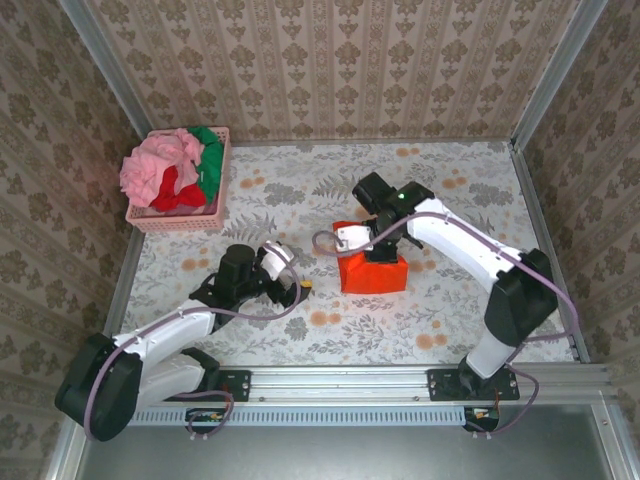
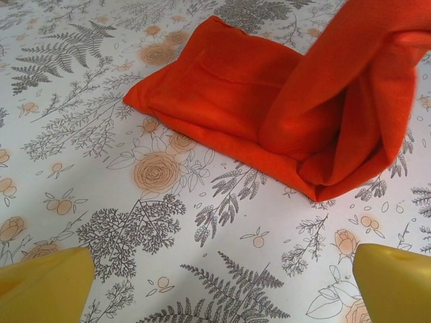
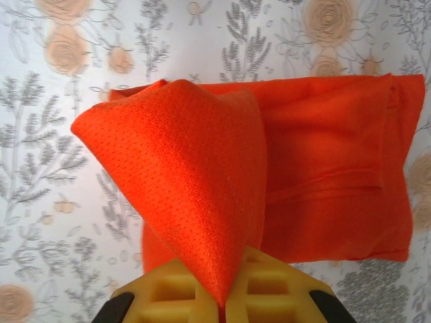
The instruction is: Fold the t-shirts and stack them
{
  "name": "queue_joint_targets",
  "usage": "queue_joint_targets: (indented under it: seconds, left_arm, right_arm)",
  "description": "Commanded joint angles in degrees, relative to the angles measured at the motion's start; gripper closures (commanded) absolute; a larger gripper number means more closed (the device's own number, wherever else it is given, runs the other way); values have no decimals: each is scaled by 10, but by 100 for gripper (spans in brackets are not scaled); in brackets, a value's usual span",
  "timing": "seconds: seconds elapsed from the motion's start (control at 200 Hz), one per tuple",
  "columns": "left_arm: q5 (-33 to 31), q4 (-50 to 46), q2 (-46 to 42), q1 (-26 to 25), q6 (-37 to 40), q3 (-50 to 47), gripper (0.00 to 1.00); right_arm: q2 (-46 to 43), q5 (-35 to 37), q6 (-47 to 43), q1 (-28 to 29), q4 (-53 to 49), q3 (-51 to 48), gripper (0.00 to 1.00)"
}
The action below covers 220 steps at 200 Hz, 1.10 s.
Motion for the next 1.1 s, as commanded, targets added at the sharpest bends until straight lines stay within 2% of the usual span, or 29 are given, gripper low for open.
queue_joint_targets:
  seconds: [0.0,0.1,0.61,0.655,0.71,0.795,0.84,0.91,1.02,1.095]
  left_arm:
    - [10,17,5,-3,-1,7,0]
    - [7,20,9,-3,0,6,0]
    - [17,53,68,-5,-45,17,0]
    - [19,54,73,-6,-51,20,0]
    - [17,53,77,-8,-58,23,0]
    - [12,60,80,-11,-68,25,0]
    - [4,66,84,-12,-78,26,0]
    - [-17,75,91,-12,-101,28,0]
    - [-67,97,118,-12,-162,39,0]
    - [-94,103,150,-10,-223,62,0]
  right_arm:
    - [37,-39,-60,-13,-39,51,100]
    - [71,-62,-78,-23,-44,84,100]
    - [261,-60,-110,-77,-5,247,97]
    - [278,-51,-108,-79,-1,269,91]
    - [300,-41,-97,-82,12,291,68]
    - [322,-16,-45,-85,65,315,24]
    - [320,-7,-10,-86,104,313,11]
    - [293,26,45,-85,186,274,0]
    - [221,85,148,-85,333,162,0]
    - [174,129,262,-85,397,97,0]
